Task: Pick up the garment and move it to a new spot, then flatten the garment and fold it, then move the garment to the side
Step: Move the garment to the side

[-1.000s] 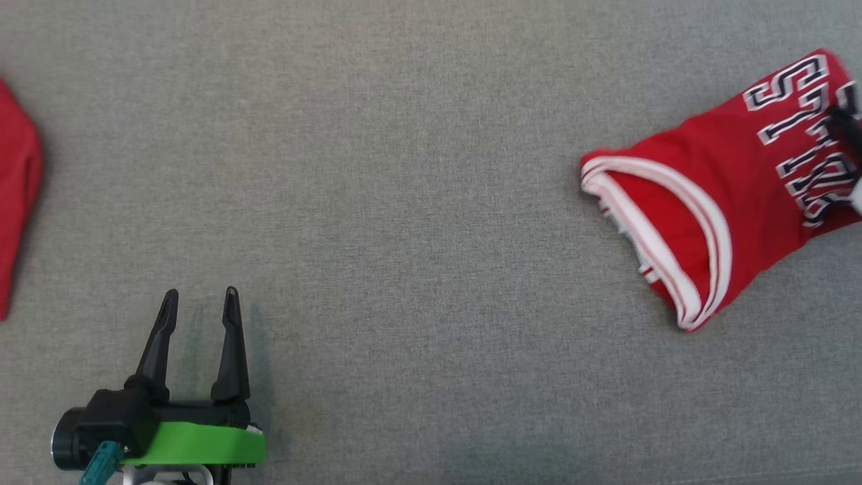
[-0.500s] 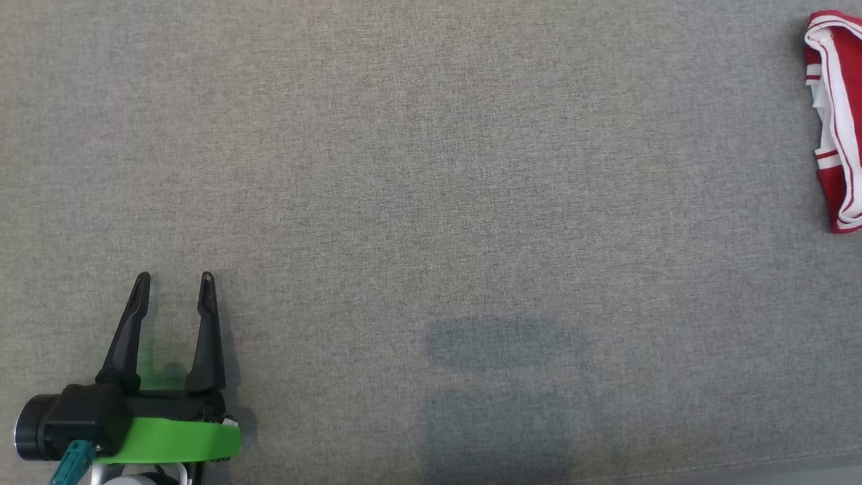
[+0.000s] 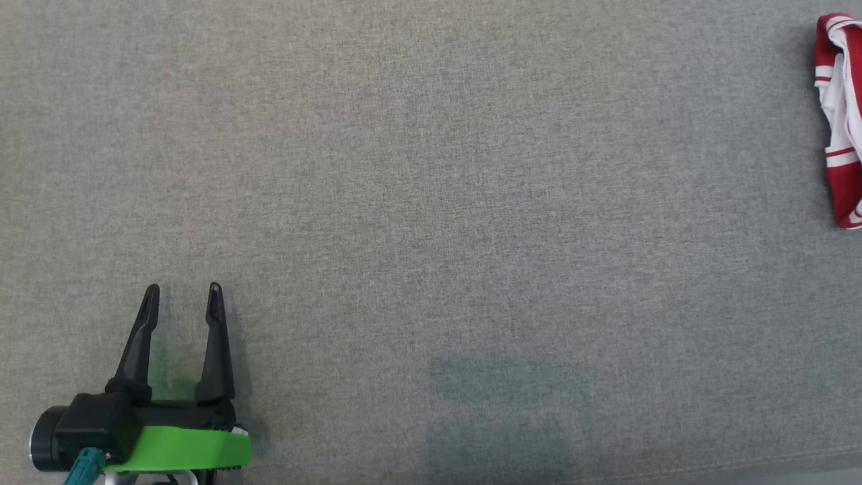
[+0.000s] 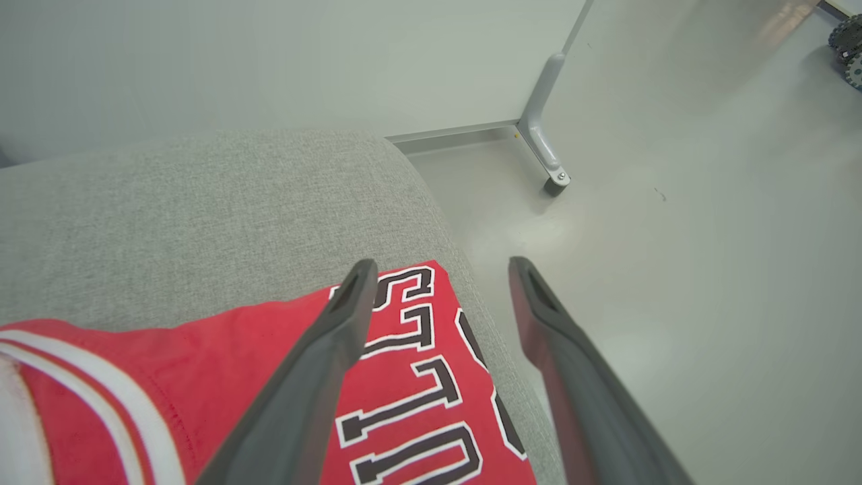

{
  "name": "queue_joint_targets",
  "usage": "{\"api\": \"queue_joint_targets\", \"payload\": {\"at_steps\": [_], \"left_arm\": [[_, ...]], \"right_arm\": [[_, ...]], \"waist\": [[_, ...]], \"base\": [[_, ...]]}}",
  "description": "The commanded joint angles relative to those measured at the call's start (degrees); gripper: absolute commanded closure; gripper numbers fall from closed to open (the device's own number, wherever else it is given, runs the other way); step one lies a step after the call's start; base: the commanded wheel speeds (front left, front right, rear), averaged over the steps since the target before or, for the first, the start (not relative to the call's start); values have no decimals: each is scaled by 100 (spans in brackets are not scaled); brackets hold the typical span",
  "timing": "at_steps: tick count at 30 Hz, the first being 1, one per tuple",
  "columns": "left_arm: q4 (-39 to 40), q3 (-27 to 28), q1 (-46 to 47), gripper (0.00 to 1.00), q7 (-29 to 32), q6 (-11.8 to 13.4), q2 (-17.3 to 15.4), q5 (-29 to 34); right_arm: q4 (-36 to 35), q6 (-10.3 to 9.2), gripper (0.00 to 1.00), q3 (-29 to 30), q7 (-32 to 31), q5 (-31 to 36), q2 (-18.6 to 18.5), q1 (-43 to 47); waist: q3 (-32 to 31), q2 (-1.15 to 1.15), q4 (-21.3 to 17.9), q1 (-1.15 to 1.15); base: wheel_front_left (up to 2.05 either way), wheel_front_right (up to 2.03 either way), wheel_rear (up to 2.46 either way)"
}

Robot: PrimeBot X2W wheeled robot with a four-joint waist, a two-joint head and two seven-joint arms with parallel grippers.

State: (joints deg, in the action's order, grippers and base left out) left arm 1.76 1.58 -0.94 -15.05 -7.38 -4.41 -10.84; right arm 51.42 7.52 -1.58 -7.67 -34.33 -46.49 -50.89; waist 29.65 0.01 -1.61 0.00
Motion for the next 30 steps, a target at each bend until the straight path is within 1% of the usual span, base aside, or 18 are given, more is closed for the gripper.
{"api": "queue_joint_targets", "payload": {"at_steps": [1,4,5,11,13,17,19,21,24,26,30], "left_arm": [[-37,-28,-59,0,-15,-15,33,-48],[-106,-67,-56,0,-15,-15,76,-87],[-181,-98,-69,0,-15,-15,97,-137],[-512,-94,-160,0,-15,-11,136,-293],[-618,-75,-226,0,-15,28,143,-387],[-796,-116,-429,0,-15,196,146,-670],[-864,-151,-542,0,-15,238,146,-737],[-899,-162,-680,0,-16,259,145,-800],[-919,-154,-844,0,-15,271,145,-779],[-946,-147,-927,0,-15,256,145,-776],[-1065,-161,-1004,0,-15,183,144,-606]], "right_arm": [[-104,-6,0,-48,129,27,-7,32],[-269,-6,0,-156,310,46,-15,162],[-498,-6,0,-272,541,40,-4,295],[-1315,-6,0,-538,1483,25,54,1014],[-1597,-6,0,-461,1846,-8,135,1338],[-2337,-6,0,-278,2136,134,428,2168],[-2731,-6,0,-143,2192,299,623,2620],[-3096,-6,0,24,2232,524,893,3083],[-3676,-6,0,257,2250,948,1414,3777],[-3994,-7,0,380,2254,1202,1823,4215],[-4408,-7,0,343,2280,1767,2496,4895]], "waist": [[-206,-1,-61,0],[-368,-1,-68,0],[-580,-1,-62,0],[-1292,-1,38,0],[-1544,-1,108,0],[-2024,-1,202,0],[-2236,-1,234,0],[-2435,-1,257,0],[-2657,-1,283,0],[-2771,-1,296,0],[-2958,-1,324,0]], "base": [[0,0,0],[0,0,0],[0,0,0],[0,0,0],[0,0,0],[0,0,0],[0,0,0],[0,0,0],[0,0,0],[0,0,0],[0,0,0]]}}
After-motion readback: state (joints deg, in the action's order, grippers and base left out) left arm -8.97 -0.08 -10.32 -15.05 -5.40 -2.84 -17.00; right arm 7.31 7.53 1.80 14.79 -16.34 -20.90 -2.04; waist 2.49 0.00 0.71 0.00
